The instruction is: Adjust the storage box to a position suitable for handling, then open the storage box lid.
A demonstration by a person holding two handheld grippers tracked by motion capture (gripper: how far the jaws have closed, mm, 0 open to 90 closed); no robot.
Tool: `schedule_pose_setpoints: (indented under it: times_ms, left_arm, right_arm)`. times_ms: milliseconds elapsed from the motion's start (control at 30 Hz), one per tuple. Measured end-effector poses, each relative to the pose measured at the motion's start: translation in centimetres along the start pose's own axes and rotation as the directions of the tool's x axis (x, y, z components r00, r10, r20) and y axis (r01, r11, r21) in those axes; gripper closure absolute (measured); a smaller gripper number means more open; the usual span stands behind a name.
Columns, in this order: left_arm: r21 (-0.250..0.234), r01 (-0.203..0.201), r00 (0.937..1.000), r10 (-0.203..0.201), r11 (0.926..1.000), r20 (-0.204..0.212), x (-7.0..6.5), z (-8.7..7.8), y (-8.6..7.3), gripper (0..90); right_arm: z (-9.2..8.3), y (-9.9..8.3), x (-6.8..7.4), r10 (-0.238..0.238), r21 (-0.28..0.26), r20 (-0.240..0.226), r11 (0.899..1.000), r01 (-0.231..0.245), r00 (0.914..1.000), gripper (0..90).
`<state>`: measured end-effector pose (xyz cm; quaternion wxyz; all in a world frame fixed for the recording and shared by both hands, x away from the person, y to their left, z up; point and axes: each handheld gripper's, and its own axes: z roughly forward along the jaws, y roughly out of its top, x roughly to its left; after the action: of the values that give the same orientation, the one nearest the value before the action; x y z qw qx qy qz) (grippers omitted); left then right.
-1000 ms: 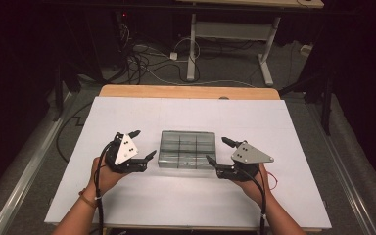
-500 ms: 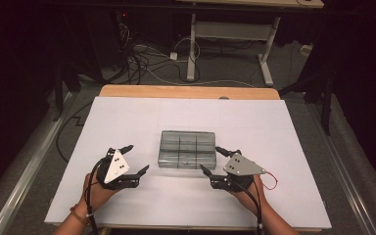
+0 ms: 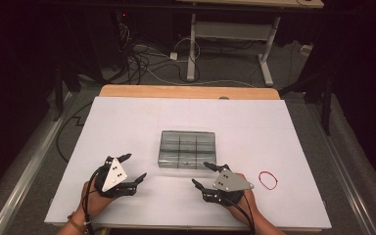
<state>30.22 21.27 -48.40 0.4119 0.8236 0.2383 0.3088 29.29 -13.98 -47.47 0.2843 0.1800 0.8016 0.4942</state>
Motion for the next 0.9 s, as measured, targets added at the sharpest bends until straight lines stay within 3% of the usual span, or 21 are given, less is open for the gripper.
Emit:
schedule_pose_setpoints:
  times_ms: [67,100,133,167,200,367,433,467,500,567,667,767,800,900]
  left_arm:
    - [0.013,-0.007,1.0,0.007,0.9999,0.005,0.0,0.2,-0.1,20.1]
    - [0.015,-0.006,0.9999,0.005,0.9999,0.01,0.0,0.2,-0.1,20.2]
    - [0.019,-0.008,0.9999,0.008,0.9998,0.013,0.0,0.2,-0.1,20.8]
    - [0.021,-0.006,0.9999,0.006,0.9998,0.014,0.0,0.2,0.0,21.1]
    - [0.019,-0.004,0.9998,0.003,0.9998,0.018,0.0,0.2,0.0,21.1]
    - [0.03,0.006,0.9987,-0.008,0.9995,0.051,-0.1,0.4,0.0,25.8]
    - [0.048,0.004,0.9974,-0.007,0.9988,0.072,-0.1,0.7,0.1,32.6]
    - [0.054,0.029,0.9928,-0.035,0.9981,0.115,0.1,0.9,0.3,39.2]
    - [0.054,0.029,0.9928,-0.035,0.9981,0.115,0.1,0.9,0.3,41.3]
    - [0.071,0.042,0.987,-0.053,0.9966,0.151,0.0,1.4,0.5,45.2]
    - [0.104,0.028,0.9884,-0.043,0.9942,0.146,-0.4,2.0,0.8,50.3]
    - [0.118,0.022,0.9844,-0.042,0.9927,0.171,-0.6,2.5,1.2,57.7]
    - [0.114,0.027,0.981,-0.048,0.9931,0.188,-0.5,2.9,1.7,58.4]
    - [0.123,0.029,0.9831,-0.051,0.9919,0.176,-0.4,3.5,2.3,58.3]
  right_arm:
    - [0.2,-0.2,0.1,-0.002,0.01,-0.004,1.0,0.002,1.0,48.6]
    - [0.3,-0.2,0.1,0.002,0.02,-0.025,1.0,-0.002,0.9997,56.1]
    - [0.5,-0.2,0.1,0.002,0.032,-0.04,0.999,-0.001,0.9992,57.6]
    - [0.7,-0.2,0.1,-0.008,0.057,-0.042,0.998,0.011,0.9991,68.6]
    - [0.7,-0.2,0.1,-0.008,0.057,-0.042,0.998,0.011,0.9991,68.6]
    - [1.7,-0.2,-0.2,0.004,0.135,-0.073,0.991,0.006,0.9973,86.2]
    - [2.0,-0.1,-0.3,-0.004,0.161,-0.069,0.987,0.015,0.9976,88.6]
    - [2.4,0.0,-0.4,0.017,0.17,-0.066,0.985,-0.005,0.9977,90.0]
    - [2.4,0.0,-0.4,0.017,0.17,-0.066,0.985,-0.005,0.9977,90.0]
    - [3.1,0.1,-0.4,0.024,0.189,-0.06,0.982,-0.012,0.9979,90.0]
    - [3.5,0.2,-0.3,0.016,0.204,-0.049,0.979,-0.006,0.9987,90.0]
    - [4.1,0.4,-0.1,-0.004,0.231,-0.04,0.973,0.013,0.9992,90.0]
    - [4.3,0.4,-0.1,-0.002,0.236,-0.047,0.972,0.013,0.9989,90.0]
    - [4.6,0.5,-0.6,0.018,0.243,-0.048,0.97,-0.006,0.9987,90.0]
